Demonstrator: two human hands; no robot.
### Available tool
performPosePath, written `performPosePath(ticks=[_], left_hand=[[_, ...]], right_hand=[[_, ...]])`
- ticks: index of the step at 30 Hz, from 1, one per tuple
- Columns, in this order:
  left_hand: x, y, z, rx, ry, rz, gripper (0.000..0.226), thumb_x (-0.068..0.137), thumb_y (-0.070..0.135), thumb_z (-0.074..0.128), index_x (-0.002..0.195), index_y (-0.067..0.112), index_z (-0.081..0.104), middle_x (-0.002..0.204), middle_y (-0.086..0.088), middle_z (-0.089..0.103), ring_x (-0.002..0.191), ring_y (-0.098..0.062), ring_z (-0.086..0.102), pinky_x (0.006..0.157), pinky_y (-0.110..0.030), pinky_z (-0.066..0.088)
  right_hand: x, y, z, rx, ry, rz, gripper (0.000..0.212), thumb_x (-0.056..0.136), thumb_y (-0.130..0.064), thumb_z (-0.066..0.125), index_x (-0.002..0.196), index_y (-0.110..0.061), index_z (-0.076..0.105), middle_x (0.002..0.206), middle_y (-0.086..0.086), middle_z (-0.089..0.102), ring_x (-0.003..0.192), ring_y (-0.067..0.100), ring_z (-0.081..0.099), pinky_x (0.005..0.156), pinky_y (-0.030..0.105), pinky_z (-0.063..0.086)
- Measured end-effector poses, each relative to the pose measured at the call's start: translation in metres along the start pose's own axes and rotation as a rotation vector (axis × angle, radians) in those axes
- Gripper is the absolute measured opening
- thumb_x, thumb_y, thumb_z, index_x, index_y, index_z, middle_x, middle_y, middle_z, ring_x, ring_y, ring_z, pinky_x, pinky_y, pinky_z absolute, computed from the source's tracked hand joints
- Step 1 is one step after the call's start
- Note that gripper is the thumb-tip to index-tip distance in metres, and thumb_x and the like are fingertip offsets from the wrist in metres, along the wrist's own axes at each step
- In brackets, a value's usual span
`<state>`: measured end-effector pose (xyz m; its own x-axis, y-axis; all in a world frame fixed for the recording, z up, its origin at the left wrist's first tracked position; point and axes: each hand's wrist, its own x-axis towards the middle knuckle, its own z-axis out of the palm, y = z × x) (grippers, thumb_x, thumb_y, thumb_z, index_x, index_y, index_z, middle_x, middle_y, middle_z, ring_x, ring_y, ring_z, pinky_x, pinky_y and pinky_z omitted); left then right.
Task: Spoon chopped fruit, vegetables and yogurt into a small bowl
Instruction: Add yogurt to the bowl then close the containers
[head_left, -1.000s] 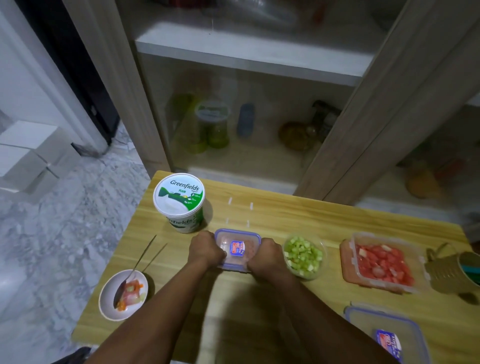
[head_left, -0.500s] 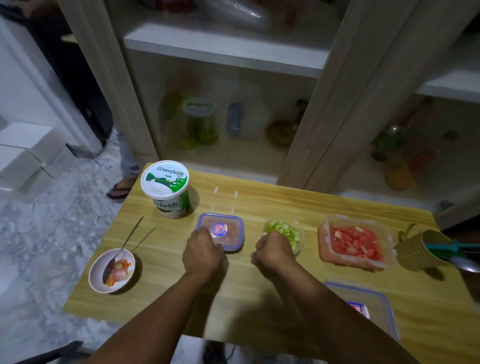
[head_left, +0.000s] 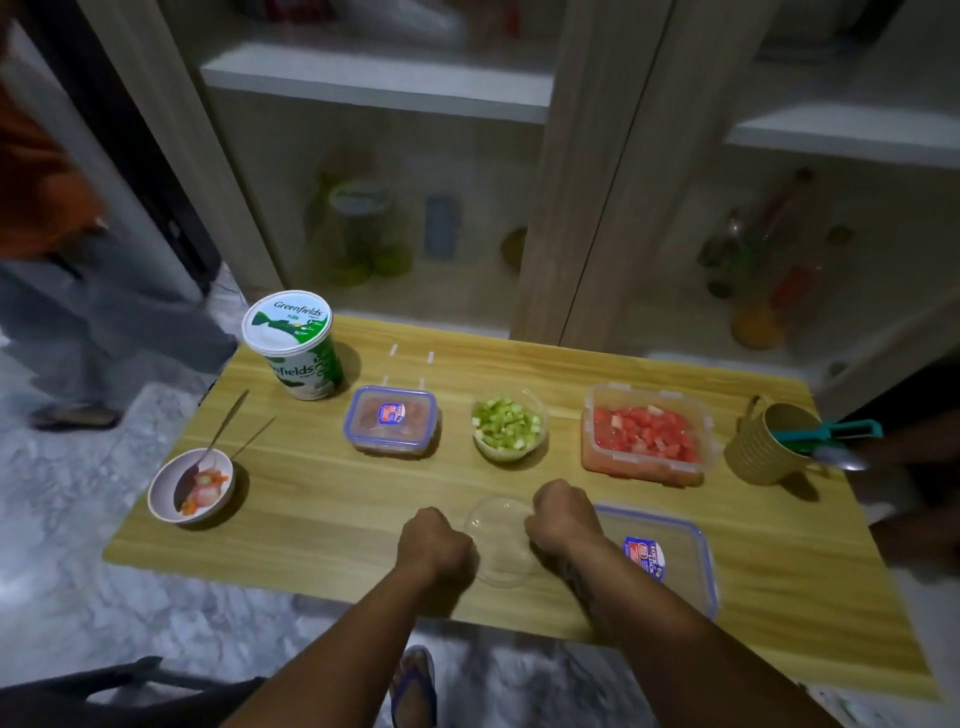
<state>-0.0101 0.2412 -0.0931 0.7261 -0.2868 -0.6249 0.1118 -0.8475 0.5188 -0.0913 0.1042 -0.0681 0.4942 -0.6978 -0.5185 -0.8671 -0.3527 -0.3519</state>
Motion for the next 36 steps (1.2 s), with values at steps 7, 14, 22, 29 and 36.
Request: performPosePath(ticks=[7, 14, 22, 29, 36], left_hand=[[-0.009, 0.003, 0.000, -0.315, -0.009, -0.142, 0.025, 0.068, 0.016, 0.077, 0.079, -0.005, 0.068, 0.065, -0.013, 0.064, 0.060, -0.025, 0.063, 0.049, -0.024, 0.043], [0.001, 0.025, -0.017, -0.479, 0.128, -0.071, 0.029, 0.068, 0.002, 0.078, 0.054, 0.013, 0.055, 0.061, -0.010, 0.059, 0.066, -0.025, 0.058, 0.071, -0.046, 0.058], [0.048, 0.080, -0.034, -0.403, 0.165, 0.070, 0.024, 0.069, 0.004, 0.075, 0.063, 0.017, 0.056, 0.072, -0.007, 0.064, 0.085, -0.033, 0.068, 0.075, -0.046, 0.061], [0.075, 0.103, -0.034, -0.184, 0.208, 0.151, 0.015, 0.077, 0.003, 0.064, 0.088, 0.011, 0.068, 0.099, -0.012, 0.073, 0.100, -0.030, 0.066, 0.081, -0.027, 0.049], [0.085, 0.109, -0.035, -0.106, 0.183, 0.256, 0.038, 0.080, 0.005, 0.067, 0.118, 0.011, 0.068, 0.107, -0.013, 0.072, 0.106, -0.028, 0.066, 0.092, -0.029, 0.049]], right_hand=[[-0.008, 0.013, 0.008, 0.069, 0.009, -0.031, 0.029, 0.081, -0.017, 0.064, 0.109, -0.013, 0.067, 0.116, 0.011, 0.067, 0.106, 0.030, 0.064, 0.084, 0.032, 0.053], [0.005, -0.002, -0.016, 0.310, 0.162, -0.067, 0.023, 0.075, -0.012, 0.057, 0.091, -0.023, 0.069, 0.104, 0.004, 0.072, 0.095, 0.028, 0.065, 0.075, 0.026, 0.048], [0.053, -0.032, -0.044, 0.330, 0.297, -0.016, 0.027, 0.080, -0.009, 0.055, 0.096, -0.025, 0.070, 0.106, 0.001, 0.070, 0.095, 0.025, 0.063, 0.073, 0.025, 0.045], [0.082, -0.043, -0.046, 0.230, 0.362, -0.018, 0.029, 0.084, -0.010, 0.052, 0.105, -0.021, 0.070, 0.110, 0.005, 0.070, 0.102, 0.029, 0.063, 0.082, 0.030, 0.049], [0.092, -0.042, -0.044, 0.041, 0.352, -0.139, 0.041, 0.093, -0.010, 0.051, 0.129, -0.029, 0.058, 0.121, 0.007, 0.061, 0.109, 0.028, 0.060, 0.084, 0.036, 0.050]])
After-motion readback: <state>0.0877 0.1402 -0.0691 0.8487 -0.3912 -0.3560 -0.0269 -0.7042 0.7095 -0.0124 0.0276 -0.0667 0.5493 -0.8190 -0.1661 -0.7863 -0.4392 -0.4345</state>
